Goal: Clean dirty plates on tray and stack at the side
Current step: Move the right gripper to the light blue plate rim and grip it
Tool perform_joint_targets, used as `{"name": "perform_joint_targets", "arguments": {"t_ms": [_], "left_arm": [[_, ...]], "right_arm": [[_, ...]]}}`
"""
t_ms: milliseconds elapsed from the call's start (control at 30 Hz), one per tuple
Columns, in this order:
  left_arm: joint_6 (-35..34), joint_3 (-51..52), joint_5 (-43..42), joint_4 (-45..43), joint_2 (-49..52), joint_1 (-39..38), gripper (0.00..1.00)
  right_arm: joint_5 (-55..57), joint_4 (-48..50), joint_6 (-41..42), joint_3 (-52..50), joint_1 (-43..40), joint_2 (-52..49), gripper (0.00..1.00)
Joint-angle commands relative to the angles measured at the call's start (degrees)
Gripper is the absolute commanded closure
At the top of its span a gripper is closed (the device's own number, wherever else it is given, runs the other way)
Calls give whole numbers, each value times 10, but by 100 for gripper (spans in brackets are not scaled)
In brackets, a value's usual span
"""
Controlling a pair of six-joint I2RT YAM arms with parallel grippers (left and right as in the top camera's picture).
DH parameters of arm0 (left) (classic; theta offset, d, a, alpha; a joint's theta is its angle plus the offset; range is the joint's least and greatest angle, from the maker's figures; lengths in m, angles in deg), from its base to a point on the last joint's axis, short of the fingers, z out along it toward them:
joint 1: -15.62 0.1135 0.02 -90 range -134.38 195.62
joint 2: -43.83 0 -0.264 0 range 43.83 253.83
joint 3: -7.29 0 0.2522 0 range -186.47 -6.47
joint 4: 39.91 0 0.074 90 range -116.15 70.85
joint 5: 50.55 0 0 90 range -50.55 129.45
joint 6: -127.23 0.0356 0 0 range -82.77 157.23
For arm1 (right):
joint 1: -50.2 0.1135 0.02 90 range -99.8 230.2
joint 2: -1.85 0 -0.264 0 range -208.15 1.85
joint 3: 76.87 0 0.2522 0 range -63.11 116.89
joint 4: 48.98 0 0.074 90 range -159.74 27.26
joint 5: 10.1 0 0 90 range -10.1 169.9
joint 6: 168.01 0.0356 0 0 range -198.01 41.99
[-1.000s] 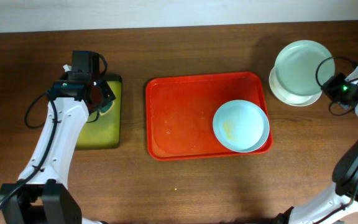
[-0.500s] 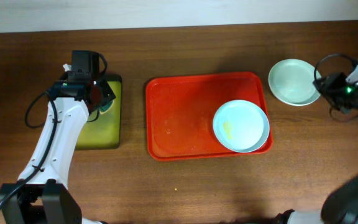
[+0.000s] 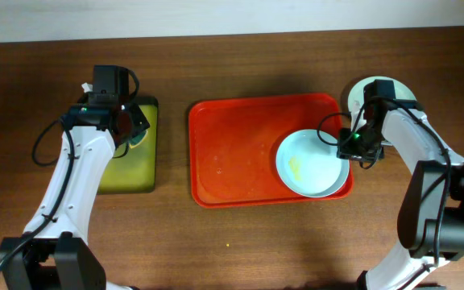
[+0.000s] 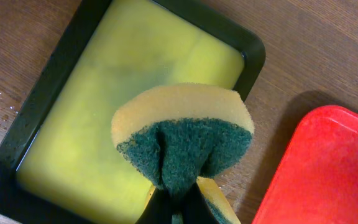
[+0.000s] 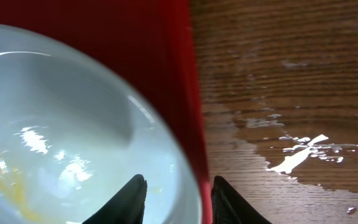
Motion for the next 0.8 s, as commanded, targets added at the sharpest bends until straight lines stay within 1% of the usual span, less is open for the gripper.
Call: {"name": "perform_joint_targets", "arguments": {"t_ms": [0,100,133,200,233,367,467,533,600,633,700,767], "left_arm": [[7,-1,2,-1,-9,2,100],[7,-1,2,-1,-9,2,100],[7,-1,2,-1,-9,2,100],[7,-1,2,-1,-9,2,100],[7,-1,2,-1,-9,2,100],[7,-1,2,-1,-9,2,100],[7,-1,2,-1,-9,2,100],[7,-1,2,-1,-9,2,100],[7,-1,2,-1,-9,2,100],[7,-1,2,-1,-9,2,100],[7,-1,2,-1,-9,2,100],[7,-1,2,-1,-9,2,100]], "right_arm": [[23,0,-4,0,0,-7,64],[19,-4,-4,0,0,-9,65],[-2,-5,-4,0,1,-9,66],[-24,-8,-4,0,3,-9,73],[-24,-10,-4,0,8,-9,75],[-25,-17,-4,-3,24,-9,75],[-57,-20,-4,-3,38,-10,75],[-33,-17,-4,-3,48,-10,75],[-15,-3,-3,-3,43,-10,60],[-15,3,-3,-3,39,-10,56],[-18,6,-9,-3,23,-10,54],[-82,-2,-49,-3,22,-10,54]]}}
